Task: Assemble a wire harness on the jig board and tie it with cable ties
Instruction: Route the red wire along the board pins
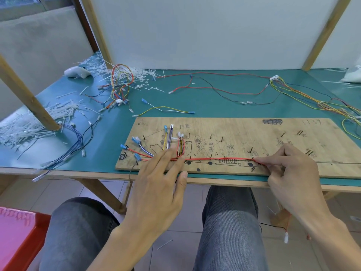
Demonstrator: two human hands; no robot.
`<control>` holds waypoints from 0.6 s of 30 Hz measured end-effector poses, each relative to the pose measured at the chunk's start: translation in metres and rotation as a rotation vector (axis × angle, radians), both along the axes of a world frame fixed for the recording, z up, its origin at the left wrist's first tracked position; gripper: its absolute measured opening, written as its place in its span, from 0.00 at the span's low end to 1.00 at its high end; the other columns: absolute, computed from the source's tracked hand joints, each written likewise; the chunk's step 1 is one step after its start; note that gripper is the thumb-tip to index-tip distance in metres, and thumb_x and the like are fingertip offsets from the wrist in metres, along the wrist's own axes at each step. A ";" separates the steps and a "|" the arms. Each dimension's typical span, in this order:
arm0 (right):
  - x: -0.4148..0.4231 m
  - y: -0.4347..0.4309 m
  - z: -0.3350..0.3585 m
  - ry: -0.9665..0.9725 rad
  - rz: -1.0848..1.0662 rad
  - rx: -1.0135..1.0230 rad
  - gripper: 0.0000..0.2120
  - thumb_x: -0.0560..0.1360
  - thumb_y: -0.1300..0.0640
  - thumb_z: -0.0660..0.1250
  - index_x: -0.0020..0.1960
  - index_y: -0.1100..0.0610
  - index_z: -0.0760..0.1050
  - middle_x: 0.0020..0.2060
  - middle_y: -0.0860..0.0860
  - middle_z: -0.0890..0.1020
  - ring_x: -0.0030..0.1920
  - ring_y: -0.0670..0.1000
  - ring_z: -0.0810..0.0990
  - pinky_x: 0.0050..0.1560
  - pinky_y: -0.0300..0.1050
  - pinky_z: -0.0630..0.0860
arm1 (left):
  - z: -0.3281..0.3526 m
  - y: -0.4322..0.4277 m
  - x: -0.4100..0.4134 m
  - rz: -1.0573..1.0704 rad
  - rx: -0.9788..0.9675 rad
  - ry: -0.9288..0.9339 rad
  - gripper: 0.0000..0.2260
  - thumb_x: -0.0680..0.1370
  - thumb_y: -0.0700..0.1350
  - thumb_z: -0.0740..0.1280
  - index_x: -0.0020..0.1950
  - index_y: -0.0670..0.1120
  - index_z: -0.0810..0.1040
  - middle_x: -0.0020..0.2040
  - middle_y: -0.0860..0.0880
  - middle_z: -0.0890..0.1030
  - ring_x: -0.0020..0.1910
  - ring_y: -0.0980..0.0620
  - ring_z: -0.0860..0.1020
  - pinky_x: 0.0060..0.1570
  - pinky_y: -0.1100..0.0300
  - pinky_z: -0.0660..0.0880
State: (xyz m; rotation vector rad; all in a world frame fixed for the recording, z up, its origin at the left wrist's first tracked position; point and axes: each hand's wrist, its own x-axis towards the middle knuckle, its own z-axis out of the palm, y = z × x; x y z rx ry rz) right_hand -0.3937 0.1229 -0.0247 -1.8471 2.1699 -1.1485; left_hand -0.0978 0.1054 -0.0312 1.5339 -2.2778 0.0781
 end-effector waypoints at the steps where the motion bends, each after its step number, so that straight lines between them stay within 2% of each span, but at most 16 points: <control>1: 0.000 0.000 0.000 0.001 0.001 0.001 0.21 0.73 0.75 0.68 0.50 0.54 0.89 0.38 0.47 0.75 0.42 0.44 0.75 0.40 0.40 0.68 | 0.000 0.000 -0.001 0.012 -0.003 -0.003 0.21 0.86 0.55 0.56 0.76 0.51 0.75 0.78 0.54 0.71 0.78 0.53 0.64 0.76 0.57 0.56; 6: 0.000 0.002 0.002 0.031 0.015 -0.004 0.19 0.74 0.74 0.70 0.51 0.52 0.89 0.39 0.45 0.75 0.43 0.44 0.75 0.40 0.38 0.68 | -0.004 0.000 -0.006 0.043 -0.107 -0.005 0.19 0.86 0.53 0.58 0.73 0.49 0.78 0.72 0.54 0.78 0.79 0.49 0.64 0.78 0.51 0.55; 9: -0.001 0.002 0.001 0.070 0.026 -0.008 0.17 0.74 0.72 0.70 0.51 0.53 0.89 0.40 0.45 0.75 0.42 0.48 0.74 0.40 0.44 0.70 | -0.004 -0.003 -0.005 0.046 -0.141 -0.062 0.19 0.86 0.52 0.58 0.72 0.48 0.79 0.71 0.53 0.79 0.78 0.49 0.65 0.79 0.49 0.57; 14: -0.002 0.004 -0.002 0.171 0.036 -0.017 0.13 0.76 0.68 0.71 0.52 0.54 0.89 0.43 0.45 0.77 0.49 0.52 0.74 0.48 0.47 0.71 | -0.002 -0.002 -0.007 0.048 -0.091 -0.205 0.21 0.86 0.52 0.55 0.74 0.47 0.77 0.74 0.49 0.76 0.79 0.47 0.65 0.80 0.44 0.59; 18: -0.003 0.005 -0.004 0.176 0.040 -0.005 0.11 0.77 0.64 0.70 0.53 0.53 0.88 0.47 0.45 0.78 0.53 0.50 0.74 0.53 0.43 0.68 | -0.002 0.001 -0.006 0.091 -0.017 -0.104 0.22 0.86 0.55 0.53 0.77 0.52 0.72 0.74 0.55 0.74 0.79 0.47 0.63 0.78 0.45 0.59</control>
